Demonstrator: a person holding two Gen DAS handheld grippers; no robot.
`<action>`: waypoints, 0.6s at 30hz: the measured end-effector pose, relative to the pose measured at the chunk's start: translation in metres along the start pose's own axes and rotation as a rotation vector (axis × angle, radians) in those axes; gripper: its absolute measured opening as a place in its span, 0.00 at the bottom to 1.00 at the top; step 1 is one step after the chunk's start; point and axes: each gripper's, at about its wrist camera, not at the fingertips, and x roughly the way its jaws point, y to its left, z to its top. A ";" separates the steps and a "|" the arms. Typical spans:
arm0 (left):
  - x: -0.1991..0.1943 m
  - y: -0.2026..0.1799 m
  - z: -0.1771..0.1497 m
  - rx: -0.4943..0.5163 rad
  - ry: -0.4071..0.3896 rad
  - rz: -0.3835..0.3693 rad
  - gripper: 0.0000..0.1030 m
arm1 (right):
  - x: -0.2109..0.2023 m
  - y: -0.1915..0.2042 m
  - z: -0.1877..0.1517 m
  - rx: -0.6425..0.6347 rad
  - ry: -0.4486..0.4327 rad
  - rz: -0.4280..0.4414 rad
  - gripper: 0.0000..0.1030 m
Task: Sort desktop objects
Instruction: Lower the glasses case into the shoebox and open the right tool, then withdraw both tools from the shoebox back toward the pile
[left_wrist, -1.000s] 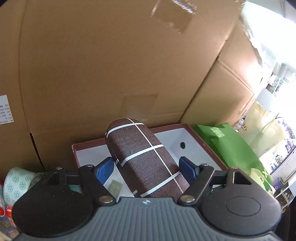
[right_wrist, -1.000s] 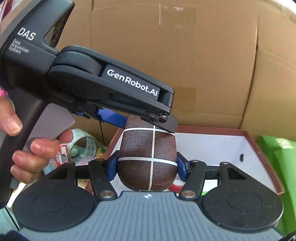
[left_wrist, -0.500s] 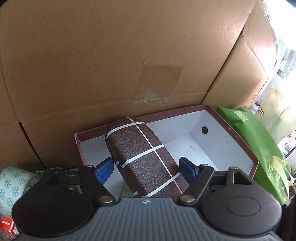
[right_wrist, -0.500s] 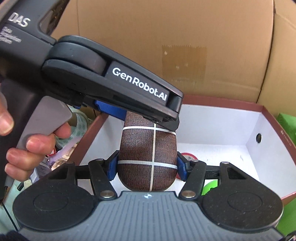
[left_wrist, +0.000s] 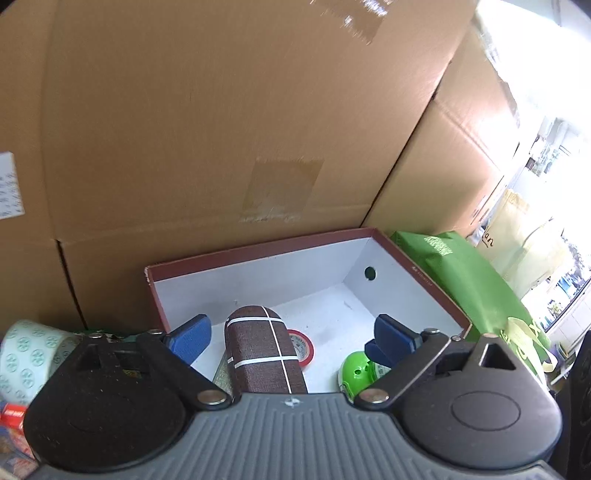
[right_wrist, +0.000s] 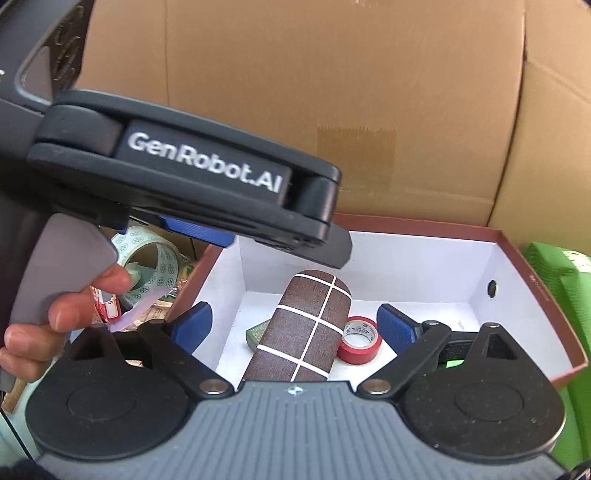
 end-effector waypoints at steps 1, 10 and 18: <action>-0.005 -0.003 -0.002 0.007 -0.014 0.002 0.96 | -0.003 0.003 -0.002 -0.005 -0.004 -0.011 0.96; -0.043 -0.019 -0.020 0.074 -0.097 0.022 0.96 | -0.032 0.025 -0.015 -0.028 -0.045 -0.071 0.96; -0.080 -0.027 -0.039 0.105 -0.157 0.054 0.96 | -0.064 0.046 -0.024 -0.019 -0.090 -0.072 0.96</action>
